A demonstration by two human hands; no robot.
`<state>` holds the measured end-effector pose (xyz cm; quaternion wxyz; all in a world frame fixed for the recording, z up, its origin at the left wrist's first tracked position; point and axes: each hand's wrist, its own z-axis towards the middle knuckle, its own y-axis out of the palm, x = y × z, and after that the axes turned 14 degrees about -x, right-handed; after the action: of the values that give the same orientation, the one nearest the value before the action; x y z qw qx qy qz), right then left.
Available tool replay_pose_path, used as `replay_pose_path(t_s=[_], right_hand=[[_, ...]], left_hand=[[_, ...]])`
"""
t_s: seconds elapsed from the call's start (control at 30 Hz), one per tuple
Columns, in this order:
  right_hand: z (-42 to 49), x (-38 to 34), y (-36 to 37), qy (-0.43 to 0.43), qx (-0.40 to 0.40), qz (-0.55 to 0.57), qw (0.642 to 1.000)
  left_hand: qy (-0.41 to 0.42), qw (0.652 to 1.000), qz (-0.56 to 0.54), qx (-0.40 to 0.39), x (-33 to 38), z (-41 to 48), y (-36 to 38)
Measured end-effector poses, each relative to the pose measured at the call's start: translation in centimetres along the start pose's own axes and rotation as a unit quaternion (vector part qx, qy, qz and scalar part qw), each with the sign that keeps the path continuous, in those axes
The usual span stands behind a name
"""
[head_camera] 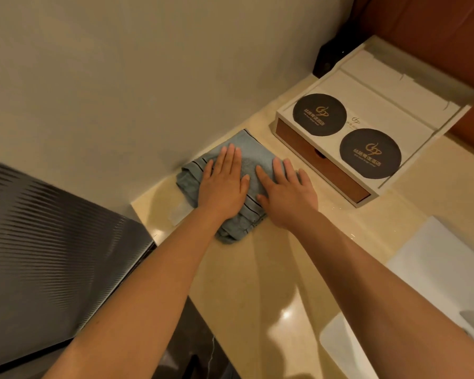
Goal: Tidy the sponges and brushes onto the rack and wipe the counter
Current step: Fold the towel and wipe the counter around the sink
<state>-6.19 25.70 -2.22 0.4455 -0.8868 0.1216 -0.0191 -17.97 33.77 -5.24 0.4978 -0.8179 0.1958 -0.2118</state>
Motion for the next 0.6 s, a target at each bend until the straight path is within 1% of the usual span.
replay_pose_path(t_s=[0.13,0.3,0.5,0.6], right_hand=[[-0.5,1.7,0.4,0.026,0.002,0.03,0.999],[-1.6,2.6,1.2,0.035,0.007,0.049,0.998],[-4.4,3.4,2.9,0.067,-0.001,0.038,0.997],[-6.6,3.9,4.1,0.078,-0.009,0.038,0.996]], left_hand=[[0.026,0.999,0.013,0.018,2.0,0.9,0.2],[0.043,0.999,0.017,0.016,3.3,0.7,0.5],[0.072,0.996,0.031,0.031,5.4,-0.9,2.0],[0.098,0.994,0.018,0.043,6.6,-2.3,3.1]])
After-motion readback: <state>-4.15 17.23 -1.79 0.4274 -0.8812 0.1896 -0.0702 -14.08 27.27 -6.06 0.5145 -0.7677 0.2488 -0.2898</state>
